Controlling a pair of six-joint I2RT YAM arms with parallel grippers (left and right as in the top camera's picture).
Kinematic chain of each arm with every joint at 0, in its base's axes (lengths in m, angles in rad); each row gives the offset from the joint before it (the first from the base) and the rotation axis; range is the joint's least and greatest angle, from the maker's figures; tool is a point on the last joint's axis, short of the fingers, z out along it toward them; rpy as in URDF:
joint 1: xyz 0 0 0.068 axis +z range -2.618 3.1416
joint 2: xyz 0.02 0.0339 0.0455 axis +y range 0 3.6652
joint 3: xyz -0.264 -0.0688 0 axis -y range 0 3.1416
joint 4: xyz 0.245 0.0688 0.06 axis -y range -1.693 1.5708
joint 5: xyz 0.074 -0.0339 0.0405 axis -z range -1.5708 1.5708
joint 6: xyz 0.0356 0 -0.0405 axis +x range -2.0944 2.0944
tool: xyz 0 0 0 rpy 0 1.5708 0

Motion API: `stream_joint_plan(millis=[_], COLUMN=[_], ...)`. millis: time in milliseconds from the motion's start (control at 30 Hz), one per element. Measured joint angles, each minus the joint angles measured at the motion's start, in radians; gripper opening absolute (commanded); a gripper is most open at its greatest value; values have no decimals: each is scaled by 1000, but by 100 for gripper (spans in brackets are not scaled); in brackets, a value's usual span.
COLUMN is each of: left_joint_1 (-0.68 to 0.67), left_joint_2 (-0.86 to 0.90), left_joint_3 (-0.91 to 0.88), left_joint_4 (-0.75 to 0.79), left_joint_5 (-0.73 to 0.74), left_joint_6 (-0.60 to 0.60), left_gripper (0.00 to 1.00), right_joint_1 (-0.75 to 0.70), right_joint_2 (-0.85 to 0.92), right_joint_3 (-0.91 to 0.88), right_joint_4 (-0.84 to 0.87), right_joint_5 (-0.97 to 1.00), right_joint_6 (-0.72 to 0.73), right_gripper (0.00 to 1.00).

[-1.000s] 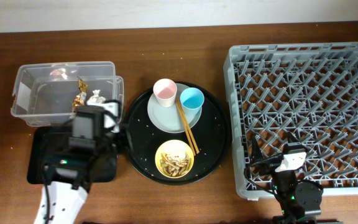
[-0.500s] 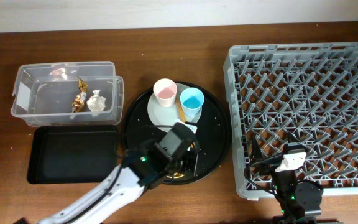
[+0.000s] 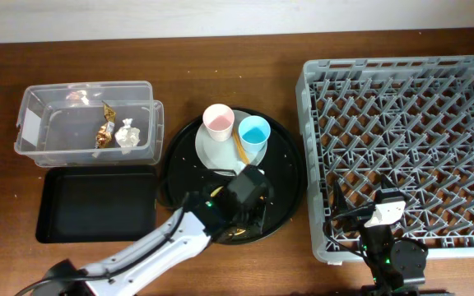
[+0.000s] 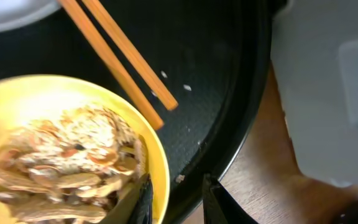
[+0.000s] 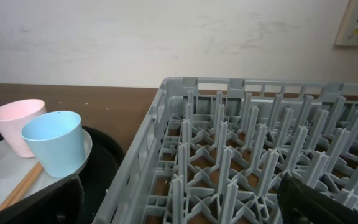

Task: Sort waste into correct bins and load items into the dishwasher rack
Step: 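Move the left gripper to the yellow bowl's rim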

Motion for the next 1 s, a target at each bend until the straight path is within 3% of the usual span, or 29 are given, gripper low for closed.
stream_joint_plan(millis=[333,1000], left_joint_1=[-24,-27], left_joint_2=[64,64], left_joint_3=[0,6], left_joint_4=[-5,-90], left_joint_5=[-54,-221], left_joint_6=[5,132], left_gripper=[26,26], right_joint_1=[0,0], right_joint_2=[0,0], right_joint_3=[0,0], right_joint_4=[0,0], right_joint_5=[0,0], right_joint_6=[0,0], right_gripper=[98,98])
